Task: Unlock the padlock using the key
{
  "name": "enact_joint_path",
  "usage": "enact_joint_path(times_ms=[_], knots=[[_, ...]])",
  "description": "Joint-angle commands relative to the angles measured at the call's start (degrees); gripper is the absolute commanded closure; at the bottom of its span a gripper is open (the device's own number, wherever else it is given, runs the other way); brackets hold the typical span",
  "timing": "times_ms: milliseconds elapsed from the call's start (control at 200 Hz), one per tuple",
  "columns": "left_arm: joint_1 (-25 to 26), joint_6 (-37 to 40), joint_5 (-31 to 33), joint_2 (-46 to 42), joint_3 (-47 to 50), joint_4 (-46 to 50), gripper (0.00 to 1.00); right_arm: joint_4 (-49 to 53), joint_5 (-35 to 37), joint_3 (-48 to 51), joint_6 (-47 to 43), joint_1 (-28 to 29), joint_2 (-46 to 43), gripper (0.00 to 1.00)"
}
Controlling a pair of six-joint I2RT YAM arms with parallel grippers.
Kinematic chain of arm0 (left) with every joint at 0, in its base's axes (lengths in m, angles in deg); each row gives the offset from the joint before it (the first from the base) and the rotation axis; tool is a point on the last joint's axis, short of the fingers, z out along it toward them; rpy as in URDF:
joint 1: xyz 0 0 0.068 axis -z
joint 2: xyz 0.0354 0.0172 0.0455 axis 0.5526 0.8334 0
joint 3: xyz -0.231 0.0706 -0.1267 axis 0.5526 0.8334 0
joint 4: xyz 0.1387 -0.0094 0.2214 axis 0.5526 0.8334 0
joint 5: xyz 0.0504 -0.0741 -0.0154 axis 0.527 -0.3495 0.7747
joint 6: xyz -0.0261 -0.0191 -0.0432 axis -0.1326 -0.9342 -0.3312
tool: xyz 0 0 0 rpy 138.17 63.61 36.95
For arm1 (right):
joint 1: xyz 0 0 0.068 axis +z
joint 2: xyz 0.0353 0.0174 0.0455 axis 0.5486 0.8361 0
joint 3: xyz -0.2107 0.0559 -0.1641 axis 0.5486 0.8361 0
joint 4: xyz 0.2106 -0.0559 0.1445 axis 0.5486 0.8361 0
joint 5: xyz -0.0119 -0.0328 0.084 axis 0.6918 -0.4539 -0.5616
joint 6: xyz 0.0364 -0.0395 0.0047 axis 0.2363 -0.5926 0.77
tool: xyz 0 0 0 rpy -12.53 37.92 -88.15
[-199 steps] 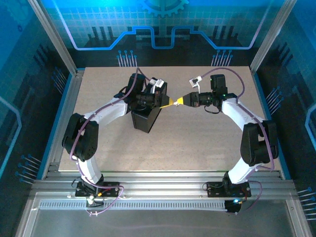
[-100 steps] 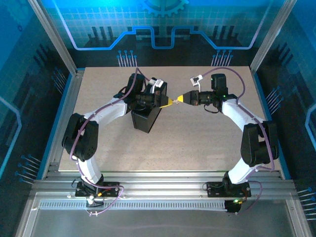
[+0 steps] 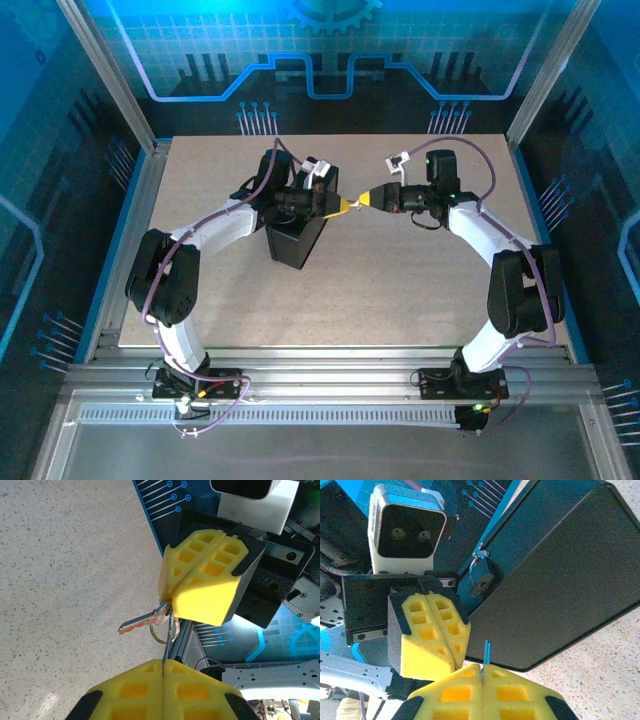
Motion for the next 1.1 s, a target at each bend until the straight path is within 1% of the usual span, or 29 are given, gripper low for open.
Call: enact_joint_path(times_ms=[0, 60, 285, 525, 695, 740, 870, 970, 1046, 1096], knots=[[0.07, -0.17, -1.01, -1.67, 0.09, -0.99, 0.98, 3.51, 1.39, -1.80, -2.95, 1.99, -1.04, 1.00], [0.07, -0.45, -1.10, -1.57, 0.09, -1.41, 0.97, 4.65, 1.56, -2.03, -3.60, 2.25, -0.94, 1.00], [0.05, -1.34, -1.58, -1.30, 0.06, -2.56, 0.97, 4.24, 1.56, -2.07, -3.14, 2.68, -0.37, 1.00], [0.11, -1.73, -1.65, -0.89, 0.13, -2.93, 0.89, 2.99, 0.69, -2.38, -2.49, 3.46, 0.02, 1.00], [0.13, -2.05, -1.73, -0.68, 0.10, -3.43, 0.86, 2.86, 0.41, -2.47, -2.41, 3.82, 0.20, 1.00], [0.16, -2.01, -1.85, -0.67, 0.13, -3.55, 0.88, 2.77, 0.32, -2.49, -2.39, 3.84, 0.28, 1.00], [0.16, -1.85, -1.98, -0.81, 0.10, -3.47, 1.00, 3.12, 0.49, -2.89, -2.41, 4.03, 0.46, 1.00], [0.08, -1.04, -2.10, -0.92, -0.07, -2.36, 1.00, 4.28, 0.44, -3.32, -3.17, 3.87, 0.49, 1.00], [-0.16, -0.03, -2.10, -0.90, -0.16, -0.97, 1.00, 5.42, 0.39, -3.52, -4.02, 3.36, 0.30, 0.95], [-0.32, 0.98, -2.10, -0.97, -0.40, 0.40, 1.00, 6.47, 0.49, -3.61, -4.86, 2.90, 0.00, 0.87]])
